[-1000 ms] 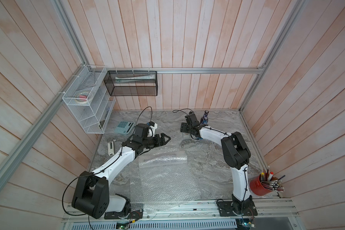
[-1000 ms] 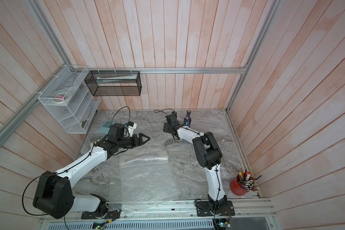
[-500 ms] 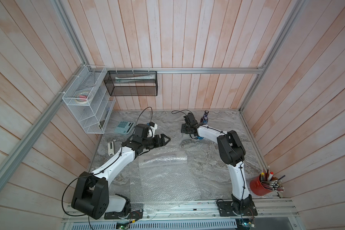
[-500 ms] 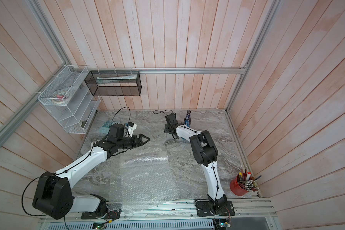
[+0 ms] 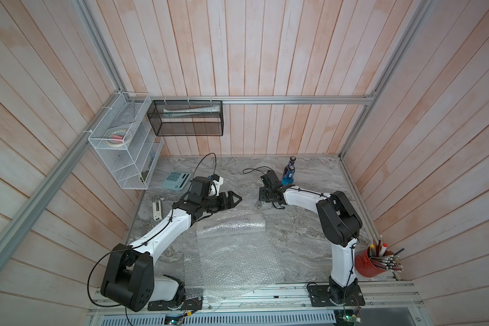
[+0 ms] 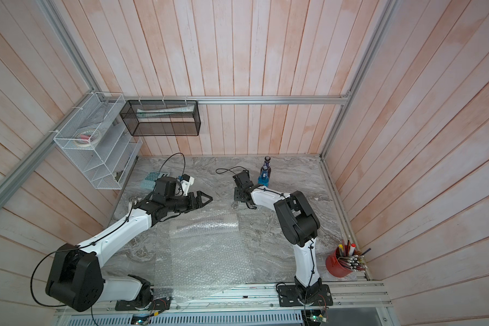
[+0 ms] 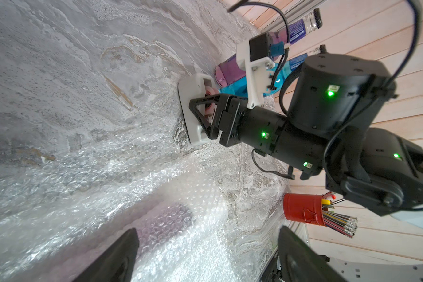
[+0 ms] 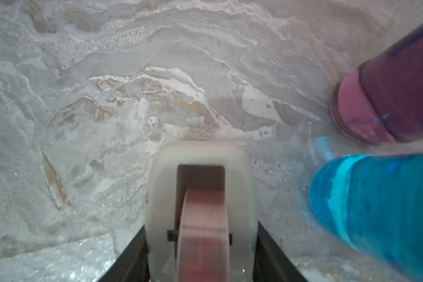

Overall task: Wrap wine bottles in bubble wrap
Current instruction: Move the Tape Cutter to the center of the board, then tear off the tape using the Tape Cutter.

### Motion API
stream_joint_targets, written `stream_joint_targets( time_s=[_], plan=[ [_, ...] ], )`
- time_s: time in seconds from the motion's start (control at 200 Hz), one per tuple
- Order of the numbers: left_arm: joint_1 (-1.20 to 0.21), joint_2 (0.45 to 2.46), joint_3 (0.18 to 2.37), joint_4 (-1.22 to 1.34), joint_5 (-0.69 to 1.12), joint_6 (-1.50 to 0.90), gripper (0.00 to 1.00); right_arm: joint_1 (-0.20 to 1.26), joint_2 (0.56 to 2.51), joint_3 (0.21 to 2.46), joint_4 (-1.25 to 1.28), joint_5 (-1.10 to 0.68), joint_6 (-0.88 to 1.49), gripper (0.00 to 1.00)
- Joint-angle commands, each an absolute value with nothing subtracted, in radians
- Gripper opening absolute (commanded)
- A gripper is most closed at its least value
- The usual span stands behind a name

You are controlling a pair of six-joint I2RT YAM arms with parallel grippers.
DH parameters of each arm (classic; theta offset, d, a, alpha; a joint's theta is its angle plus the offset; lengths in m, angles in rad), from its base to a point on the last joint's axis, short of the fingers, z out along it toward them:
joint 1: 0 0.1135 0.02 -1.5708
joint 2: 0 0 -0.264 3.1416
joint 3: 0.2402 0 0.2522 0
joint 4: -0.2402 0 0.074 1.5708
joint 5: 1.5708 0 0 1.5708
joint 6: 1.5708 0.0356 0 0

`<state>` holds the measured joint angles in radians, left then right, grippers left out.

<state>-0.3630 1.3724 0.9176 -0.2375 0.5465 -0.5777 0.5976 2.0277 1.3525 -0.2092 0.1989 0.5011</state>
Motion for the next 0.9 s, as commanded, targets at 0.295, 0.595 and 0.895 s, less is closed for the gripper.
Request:
stream_joint_targets(
  time_s=[0.295, 0.595, 0.895],
  plan=[
    [-0.394, 1.387, 0.894, -0.163, 0.575, -0.634, 0.88, 0.599, 1.929, 1.385, -0.330, 0.167, 0.543, 0.73],
    [-0.445, 1.465, 0.919, -0.067, 0.600, -0.714, 0.81, 0.546, 1.600, 1.088, -0.162, -0.014, 0.511, 0.71],
    [-0.535, 1.657, 1.026, 0.067, 0.632, -0.782, 0.70, 0.414, 1.438, 0.814, 0.075, -0.276, 0.485, 0.53]
  ],
)
